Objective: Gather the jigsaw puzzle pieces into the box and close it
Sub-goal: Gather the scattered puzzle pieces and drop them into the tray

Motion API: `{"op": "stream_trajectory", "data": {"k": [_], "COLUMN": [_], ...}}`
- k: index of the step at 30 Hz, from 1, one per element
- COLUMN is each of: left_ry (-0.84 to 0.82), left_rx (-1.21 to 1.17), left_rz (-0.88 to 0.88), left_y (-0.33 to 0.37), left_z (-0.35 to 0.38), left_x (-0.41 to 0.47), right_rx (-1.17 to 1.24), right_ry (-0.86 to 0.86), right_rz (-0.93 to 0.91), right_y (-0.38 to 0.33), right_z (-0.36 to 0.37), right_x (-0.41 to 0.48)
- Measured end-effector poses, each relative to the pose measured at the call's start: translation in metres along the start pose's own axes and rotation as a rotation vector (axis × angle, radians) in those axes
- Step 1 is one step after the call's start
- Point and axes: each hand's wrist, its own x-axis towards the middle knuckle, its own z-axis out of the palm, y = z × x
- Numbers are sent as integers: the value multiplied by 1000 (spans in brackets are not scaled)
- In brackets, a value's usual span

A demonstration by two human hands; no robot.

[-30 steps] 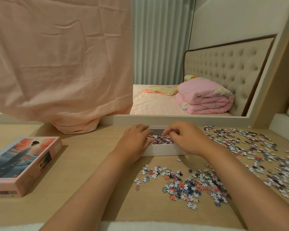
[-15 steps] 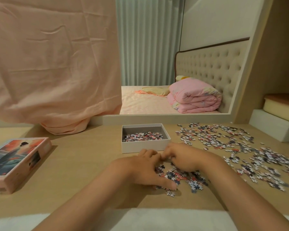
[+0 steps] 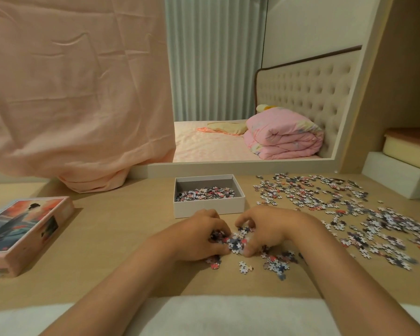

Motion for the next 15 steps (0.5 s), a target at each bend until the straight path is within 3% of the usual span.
{"op": "stream_trajectory", "data": {"k": [6,11,15], "left_ry": [51,-86,-75], "left_rx": [-36,49,111], "left_rz": [-30,-182,-134], "left_y": [-16,-21,-17], "left_z": [-13,-24,-14], "left_x": [-7,-16,-11], "right_rx": [35,19,44], "right_ry": [91,77,126], "right_rz": [-155,-77,-97], "right_y": [-8,-2,-12], "right_z": [7,6,20], "right_x": [6,3,12]}}
